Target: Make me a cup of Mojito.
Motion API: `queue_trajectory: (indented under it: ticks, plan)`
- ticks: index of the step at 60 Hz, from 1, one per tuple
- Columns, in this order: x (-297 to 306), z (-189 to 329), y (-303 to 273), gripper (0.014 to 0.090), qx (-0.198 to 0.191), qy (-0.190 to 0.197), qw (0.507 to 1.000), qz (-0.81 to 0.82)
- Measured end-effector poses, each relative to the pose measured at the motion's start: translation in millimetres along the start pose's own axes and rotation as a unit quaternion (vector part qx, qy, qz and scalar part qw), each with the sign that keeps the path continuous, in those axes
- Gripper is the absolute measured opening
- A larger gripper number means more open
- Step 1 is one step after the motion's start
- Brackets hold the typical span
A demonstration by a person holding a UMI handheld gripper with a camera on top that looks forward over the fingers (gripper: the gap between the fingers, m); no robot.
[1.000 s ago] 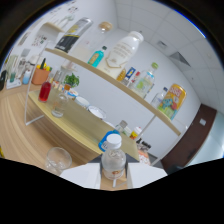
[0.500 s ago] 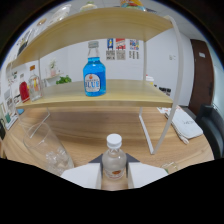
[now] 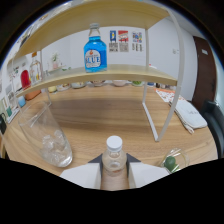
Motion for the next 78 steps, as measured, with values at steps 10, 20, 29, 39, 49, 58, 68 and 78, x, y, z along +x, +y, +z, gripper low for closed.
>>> queue_trajectory:
  ticks: [10,20,29,39,49,58,68,78]
  plan:
    - [8.0,-11.4,8.4,0.0771,-0.024,0.021,0.999,-0.006]
    - [5.7,-51.1,-20.0,0.0854,0.006,0.051,0.999,0.000]
    - [-16.7,-94.8,-45.4,0.0853,0.030,0.063,0.997,0.021]
    - [-61.3,-130.6,-52.4,0.0852,0.039,0.057,0.997,0.030]
    - [-107.4,-145.6,-31.5,0.0847,0.029,0.046,0.998,0.029]
    - [-139.8,-150.7,-17.8,0.0849,0.015,0.040,0.999,0.027]
    - [-170.8,-160.9,-58.3,0.0852,0.033,0.047,0.998,0.026]
    - [-219.8,-180.0,-145.6,0.0853,0.093,0.022,0.995,0.027]
